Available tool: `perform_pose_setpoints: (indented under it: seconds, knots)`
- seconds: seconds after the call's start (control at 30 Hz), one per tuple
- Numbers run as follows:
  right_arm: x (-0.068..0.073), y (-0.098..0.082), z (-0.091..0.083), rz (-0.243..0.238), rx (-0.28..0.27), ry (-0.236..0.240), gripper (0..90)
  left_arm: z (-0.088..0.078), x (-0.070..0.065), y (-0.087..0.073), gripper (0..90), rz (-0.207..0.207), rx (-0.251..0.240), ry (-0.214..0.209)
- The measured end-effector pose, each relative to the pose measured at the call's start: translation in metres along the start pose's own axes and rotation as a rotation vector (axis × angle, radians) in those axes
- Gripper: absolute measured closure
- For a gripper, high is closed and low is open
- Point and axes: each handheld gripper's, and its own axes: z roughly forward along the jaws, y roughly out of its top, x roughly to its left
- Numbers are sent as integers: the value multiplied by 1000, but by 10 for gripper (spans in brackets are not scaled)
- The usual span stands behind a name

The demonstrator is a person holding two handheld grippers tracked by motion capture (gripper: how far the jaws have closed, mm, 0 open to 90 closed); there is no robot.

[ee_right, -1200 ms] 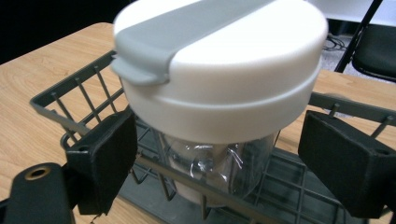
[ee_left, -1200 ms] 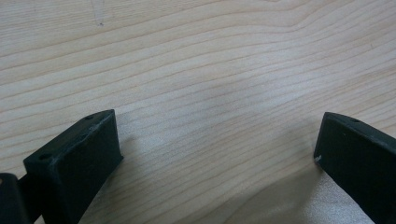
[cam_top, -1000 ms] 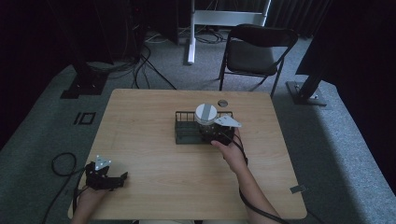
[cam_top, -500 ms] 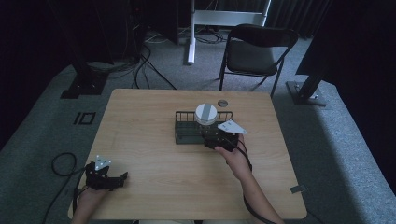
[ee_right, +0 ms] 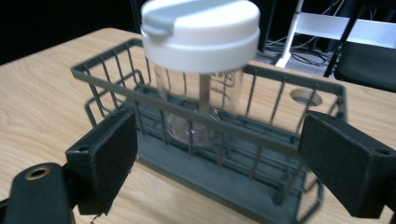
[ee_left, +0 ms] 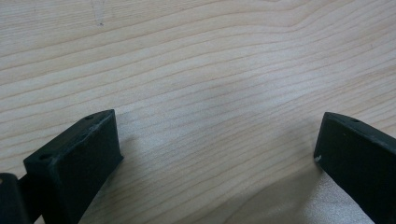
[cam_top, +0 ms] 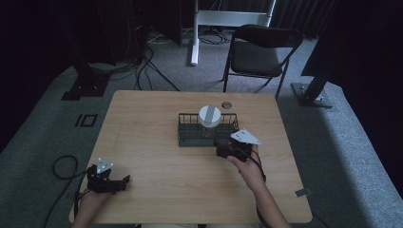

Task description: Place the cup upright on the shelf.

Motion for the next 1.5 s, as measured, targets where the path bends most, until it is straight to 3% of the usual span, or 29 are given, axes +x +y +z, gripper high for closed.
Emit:
perform_pose_setpoints:
  seconds: [0.93, 1.5]
  knots:
    - [-35, -57, -16, 22, 95, -84, 118, 0, 0, 0, 5, 0, 0, 0]
    - [-61, -82, -25, 97, 183, -168, 118, 0, 0, 0, 6, 0, 0, 0]
